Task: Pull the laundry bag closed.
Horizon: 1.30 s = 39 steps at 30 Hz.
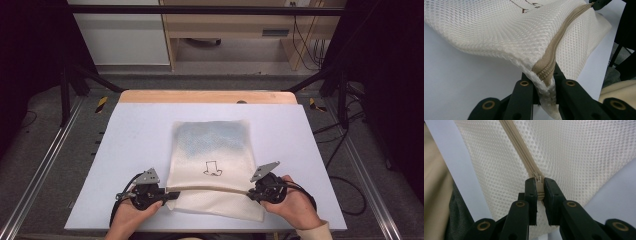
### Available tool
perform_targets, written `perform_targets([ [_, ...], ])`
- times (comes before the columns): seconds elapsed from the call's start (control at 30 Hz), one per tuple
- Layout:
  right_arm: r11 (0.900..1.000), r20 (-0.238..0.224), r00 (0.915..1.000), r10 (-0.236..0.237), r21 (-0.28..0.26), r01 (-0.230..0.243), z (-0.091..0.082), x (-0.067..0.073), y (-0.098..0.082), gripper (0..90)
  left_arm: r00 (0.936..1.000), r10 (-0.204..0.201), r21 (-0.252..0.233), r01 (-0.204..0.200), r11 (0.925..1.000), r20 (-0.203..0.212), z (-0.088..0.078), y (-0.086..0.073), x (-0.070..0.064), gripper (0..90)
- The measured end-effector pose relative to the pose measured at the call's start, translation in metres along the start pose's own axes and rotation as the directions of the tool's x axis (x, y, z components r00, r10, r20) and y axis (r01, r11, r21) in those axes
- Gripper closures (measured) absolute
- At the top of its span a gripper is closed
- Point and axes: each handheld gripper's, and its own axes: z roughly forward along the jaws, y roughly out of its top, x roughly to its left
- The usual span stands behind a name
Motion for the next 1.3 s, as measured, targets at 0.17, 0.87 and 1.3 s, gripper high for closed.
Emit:
perform_targets([
  [0.17, 1.000, 0.004, 0.9998, 0.020, 0.000, -0.020, -0.003, -0.002, -0.006, 81.9, 1.0000, 0.002, 0.001, -0.002, 1.0000, -0.001, 0.000, 0.000, 0.000, 84.1],
  [0.87, 0.998, 0.010, 0.9981, 0.061, 0.004, -0.061, -0.005, -0.010, -0.022, 81.8, 0.9997, 0.005, 0.002, -0.005, 1.0000, -0.022, -0.004, 0.000, 0.002, 84.0],
  [1.3, 0.993, 0.053, 0.9940, 0.096, -0.068, -0.092, -0.001, -0.011, -0.013, 47.2, 0.9878, -0.064, 0.005, 0.065, 0.9979, -0.142, -0.020, -0.002, 0.005, 36.3],
])
